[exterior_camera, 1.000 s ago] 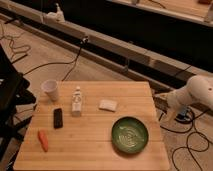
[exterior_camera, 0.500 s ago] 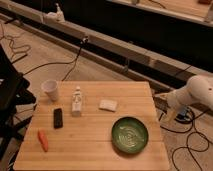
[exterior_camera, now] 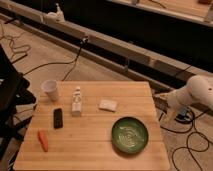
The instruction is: Push the ceramic bowl across the table
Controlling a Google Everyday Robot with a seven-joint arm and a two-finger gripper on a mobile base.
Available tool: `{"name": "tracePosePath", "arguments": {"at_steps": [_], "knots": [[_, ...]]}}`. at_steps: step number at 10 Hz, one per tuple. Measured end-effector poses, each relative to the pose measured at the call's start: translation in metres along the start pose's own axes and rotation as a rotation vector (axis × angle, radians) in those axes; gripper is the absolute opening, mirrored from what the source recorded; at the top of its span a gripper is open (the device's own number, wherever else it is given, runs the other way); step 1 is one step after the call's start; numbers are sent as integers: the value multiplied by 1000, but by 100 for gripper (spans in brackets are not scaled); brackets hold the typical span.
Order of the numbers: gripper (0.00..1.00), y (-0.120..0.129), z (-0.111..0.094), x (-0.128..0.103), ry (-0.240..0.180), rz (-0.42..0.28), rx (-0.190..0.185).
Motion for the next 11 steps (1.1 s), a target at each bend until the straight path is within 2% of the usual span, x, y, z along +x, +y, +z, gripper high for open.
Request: {"name": "tracePosePath", "arguments": {"at_steps": [2,3,9,11], "knots": [[80,0,0,0,0,0,0],[75,0,0,0,0,0,0],[17,0,0,0,-1,0,0],[1,0,0,0,0,0,0]]}}
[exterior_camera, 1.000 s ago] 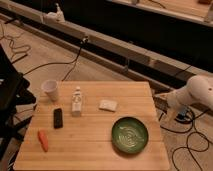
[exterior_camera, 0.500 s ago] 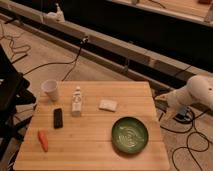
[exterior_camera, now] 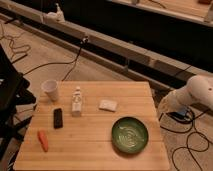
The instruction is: Push the ceramic bowl across the table
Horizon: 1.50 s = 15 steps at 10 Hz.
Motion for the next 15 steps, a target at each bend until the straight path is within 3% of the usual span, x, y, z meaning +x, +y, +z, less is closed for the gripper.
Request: {"name": "tracePosePath", "arguments": {"at_steps": [2,5,10,15], "knots": [[0,1,1,0,2,-1,-3],[0,31,21,7,22,-13,-87],[0,81,53,-7,-53,-41,-224],[0,78,52,-2,-35,-45,-220]]}}
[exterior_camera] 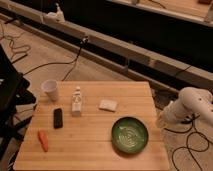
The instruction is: Push the ceramic bowl across the table
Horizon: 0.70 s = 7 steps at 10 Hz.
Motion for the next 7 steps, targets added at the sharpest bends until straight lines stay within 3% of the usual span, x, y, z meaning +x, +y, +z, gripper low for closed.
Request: {"name": "tracePosePath", "arguments": {"at_steps": [2,7], "knots": [[0,1,6,9,19,17,-15],[0,11,32,15,15,40,-68]]}}
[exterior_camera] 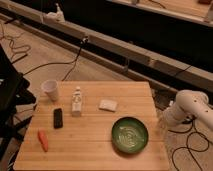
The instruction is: Push the ceramic bowl across the table
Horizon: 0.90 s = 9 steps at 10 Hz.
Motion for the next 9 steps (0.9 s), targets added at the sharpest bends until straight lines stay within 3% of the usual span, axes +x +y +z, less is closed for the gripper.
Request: {"name": "tracePosePath", "arguments": {"at_steps": [3,9], "knots": [[0,4,15,-8,-3,-20,-32],[0,2,33,-41,-11,-96,-47]]}}
